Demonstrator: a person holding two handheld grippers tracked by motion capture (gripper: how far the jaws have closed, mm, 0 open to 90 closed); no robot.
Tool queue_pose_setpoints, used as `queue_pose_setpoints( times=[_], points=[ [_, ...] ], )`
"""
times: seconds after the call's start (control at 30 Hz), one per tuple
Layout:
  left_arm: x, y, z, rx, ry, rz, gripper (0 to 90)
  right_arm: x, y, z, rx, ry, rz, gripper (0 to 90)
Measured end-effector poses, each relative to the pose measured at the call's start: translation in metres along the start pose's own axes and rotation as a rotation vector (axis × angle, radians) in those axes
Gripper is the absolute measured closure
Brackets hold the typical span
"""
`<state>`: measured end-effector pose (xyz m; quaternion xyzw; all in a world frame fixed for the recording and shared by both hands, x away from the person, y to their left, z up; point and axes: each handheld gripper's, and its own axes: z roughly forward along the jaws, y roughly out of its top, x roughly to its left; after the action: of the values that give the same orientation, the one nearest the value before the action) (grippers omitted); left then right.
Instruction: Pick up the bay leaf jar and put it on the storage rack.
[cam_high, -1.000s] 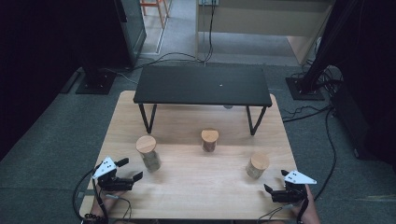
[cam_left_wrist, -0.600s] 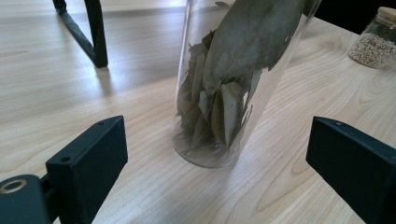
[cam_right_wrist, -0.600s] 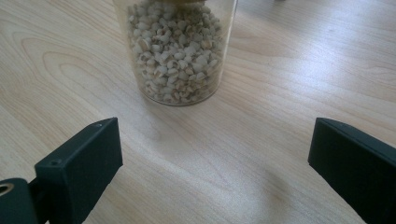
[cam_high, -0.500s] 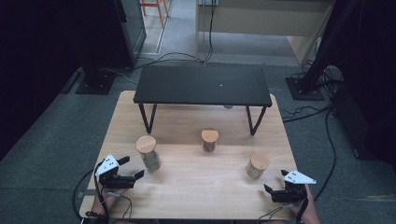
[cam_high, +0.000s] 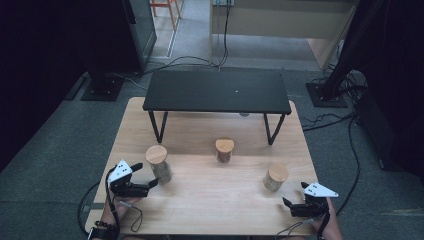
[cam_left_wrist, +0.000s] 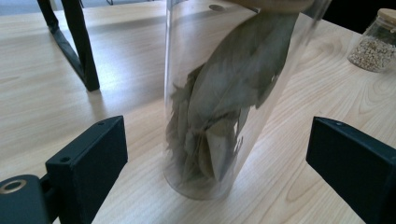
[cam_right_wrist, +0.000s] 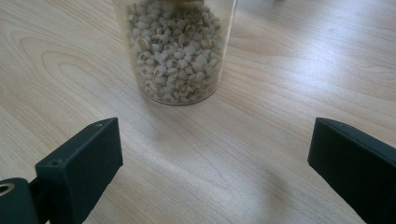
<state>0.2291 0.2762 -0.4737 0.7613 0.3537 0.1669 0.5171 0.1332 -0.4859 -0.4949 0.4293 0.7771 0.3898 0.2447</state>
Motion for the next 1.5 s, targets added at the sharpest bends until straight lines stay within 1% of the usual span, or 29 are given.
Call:
queue_pose_setpoints(
  times=[0.2, 0.4, 0.47, 0.6, 0.9, 0.97, 1.13, 1.27, 1.3, 1.5],
  points=[
    [-0.003, 0.010, 0.005, 0.015, 0.002, 0.005, 5.4, 0.000, 0.000, 0.000, 0.000, 0.000, -0.001, 2.8],
    [-0.004, 0.014, 0.008, 0.028, -0.001, 0.014, 5.4, 0.000, 0.000, 0.000, -0.001, 0.002, -0.001, 2.9],
    [-0.004, 0.015, 0.009, 0.031, 0.006, 0.007, 5.4, 0.000, 0.000, 0.000, 0.000, 0.002, -0.001, 3.0],
    [-0.004, 0.018, 0.010, 0.032, 0.008, 0.009, 5.4, 0.000, 0.000, 0.000, 0.000, 0.002, 0.000, 3.0],
    [-0.007, 0.031, 0.014, 0.045, 0.008, 0.017, 5.5, 0.000, 0.000, 0.000, 0.001, 0.001, 0.000, 3.0],
    [-0.007, 0.036, 0.015, 0.057, 0.013, 0.018, 5.5, 0.000, 0.000, 0.000, 0.001, 0.001, 0.000, 3.0],
    [-0.007, 0.045, 0.018, 0.072, 0.001, 0.026, 5.5, 0.000, 0.000, 0.000, 0.000, 0.002, 0.000, 3.1],
    [-0.009, 0.054, 0.022, 0.099, 0.012, 0.027, 6.7, 0.000, 0.000, 0.000, 0.001, 0.003, 0.000, 3.1],
    [-0.009, 0.056, 0.024, 0.103, 0.009, 0.027, 6.7, 0.000, 0.000, 0.000, 0.001, 0.003, 0.000, 3.1],
    [-0.011, 0.069, 0.029, 0.124, 0.002, 0.047, 6.7, -0.001, 0.000, 0.000, 0.002, 0.005, -0.001, 3.1]
  ],
)
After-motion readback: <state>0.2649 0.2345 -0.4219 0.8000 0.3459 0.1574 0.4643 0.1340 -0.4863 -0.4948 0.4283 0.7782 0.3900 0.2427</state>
